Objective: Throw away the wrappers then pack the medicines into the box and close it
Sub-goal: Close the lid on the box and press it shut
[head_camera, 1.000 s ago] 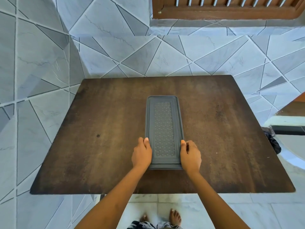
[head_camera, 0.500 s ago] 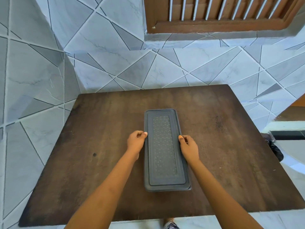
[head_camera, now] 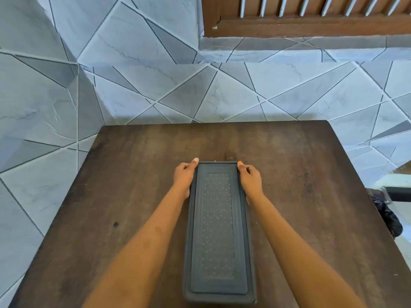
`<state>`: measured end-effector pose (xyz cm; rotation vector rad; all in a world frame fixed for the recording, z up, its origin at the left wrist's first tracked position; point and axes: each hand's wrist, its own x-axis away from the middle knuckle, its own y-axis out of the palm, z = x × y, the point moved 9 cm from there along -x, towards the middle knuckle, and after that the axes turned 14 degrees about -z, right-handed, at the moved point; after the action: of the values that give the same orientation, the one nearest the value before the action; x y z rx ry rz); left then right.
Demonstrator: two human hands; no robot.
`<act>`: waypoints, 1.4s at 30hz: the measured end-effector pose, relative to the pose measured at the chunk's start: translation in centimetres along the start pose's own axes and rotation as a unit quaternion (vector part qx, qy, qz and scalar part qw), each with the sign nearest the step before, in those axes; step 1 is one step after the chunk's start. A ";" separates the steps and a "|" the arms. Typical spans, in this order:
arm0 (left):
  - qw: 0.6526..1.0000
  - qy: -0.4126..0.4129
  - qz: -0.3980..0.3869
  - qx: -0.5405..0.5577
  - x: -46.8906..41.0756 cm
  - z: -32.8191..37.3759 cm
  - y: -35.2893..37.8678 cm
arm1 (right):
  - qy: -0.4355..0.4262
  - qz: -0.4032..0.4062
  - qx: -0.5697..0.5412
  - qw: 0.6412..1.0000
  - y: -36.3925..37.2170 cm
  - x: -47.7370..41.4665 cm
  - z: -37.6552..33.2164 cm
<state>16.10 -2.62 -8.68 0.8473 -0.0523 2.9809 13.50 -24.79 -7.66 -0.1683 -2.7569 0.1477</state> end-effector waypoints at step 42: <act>0.955 -0.099 -0.203 -0.191 14.7 -8.0 -0.6 | -0.005 -0.128 0.077 0.989 0.5 17.4 7.0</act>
<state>-0.59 -1.18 -7.68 0.9600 -0.3950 2.3873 -5.10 -22.45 -7.90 0.2265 -2.7327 0.2903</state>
